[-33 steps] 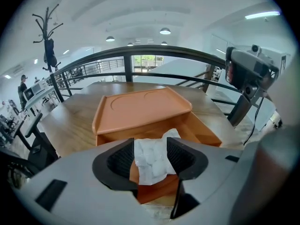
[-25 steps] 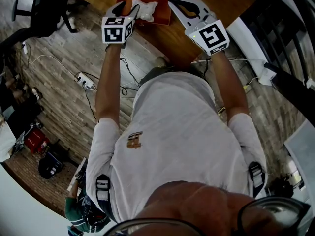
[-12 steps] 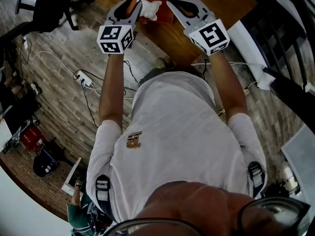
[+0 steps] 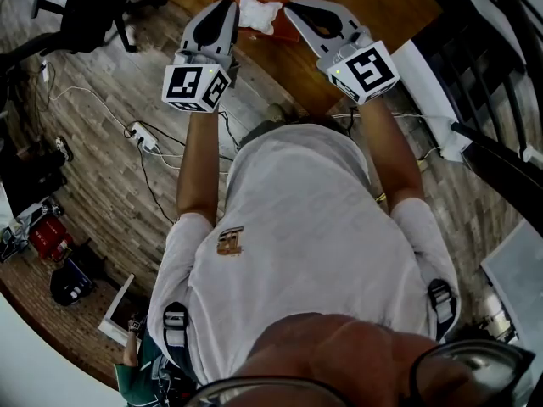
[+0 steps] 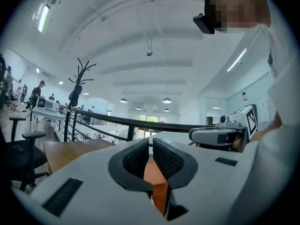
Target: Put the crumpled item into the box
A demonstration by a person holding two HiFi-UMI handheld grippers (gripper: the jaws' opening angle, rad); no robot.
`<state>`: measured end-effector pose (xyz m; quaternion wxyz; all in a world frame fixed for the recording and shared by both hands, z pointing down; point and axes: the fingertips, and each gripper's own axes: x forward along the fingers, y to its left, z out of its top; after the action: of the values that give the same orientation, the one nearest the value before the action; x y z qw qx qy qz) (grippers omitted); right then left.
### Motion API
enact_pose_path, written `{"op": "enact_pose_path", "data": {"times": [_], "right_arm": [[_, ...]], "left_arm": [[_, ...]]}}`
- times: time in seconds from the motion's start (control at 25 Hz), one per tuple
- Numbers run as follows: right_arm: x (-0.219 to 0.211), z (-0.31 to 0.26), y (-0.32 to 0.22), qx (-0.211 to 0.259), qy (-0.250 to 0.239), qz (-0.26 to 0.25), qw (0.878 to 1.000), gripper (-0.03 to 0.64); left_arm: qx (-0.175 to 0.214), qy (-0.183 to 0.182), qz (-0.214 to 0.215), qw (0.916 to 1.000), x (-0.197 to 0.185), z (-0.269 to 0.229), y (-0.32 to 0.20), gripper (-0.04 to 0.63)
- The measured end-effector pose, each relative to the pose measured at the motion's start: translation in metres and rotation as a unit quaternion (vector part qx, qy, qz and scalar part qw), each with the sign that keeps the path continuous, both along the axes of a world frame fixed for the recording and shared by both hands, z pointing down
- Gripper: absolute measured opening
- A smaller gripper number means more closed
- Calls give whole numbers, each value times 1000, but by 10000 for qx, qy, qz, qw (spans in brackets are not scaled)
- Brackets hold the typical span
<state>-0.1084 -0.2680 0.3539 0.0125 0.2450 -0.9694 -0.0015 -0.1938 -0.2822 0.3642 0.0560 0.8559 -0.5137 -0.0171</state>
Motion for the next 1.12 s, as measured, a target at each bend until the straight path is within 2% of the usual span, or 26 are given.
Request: {"op": "enact_pose_path", "data": {"times": [0.12,0.48,0.76,1.12], "right_arm": [[-3,-6,9,28,-73,-51,10000,32],[-8,-26,44,153,-308,-234,9991,32],[-7,-37,65,232,-447,-297,9983,32],[-15,-39,85,292,-446,-502,9973,32]], "left_arm": [[299,105,87,9995,6,-16,14,35],[802,236,372,9958,22,-51,57,21],[925,270,479,9942,28,-62,82,20],[949,315,364,9943,23,-64,97,20]]}}
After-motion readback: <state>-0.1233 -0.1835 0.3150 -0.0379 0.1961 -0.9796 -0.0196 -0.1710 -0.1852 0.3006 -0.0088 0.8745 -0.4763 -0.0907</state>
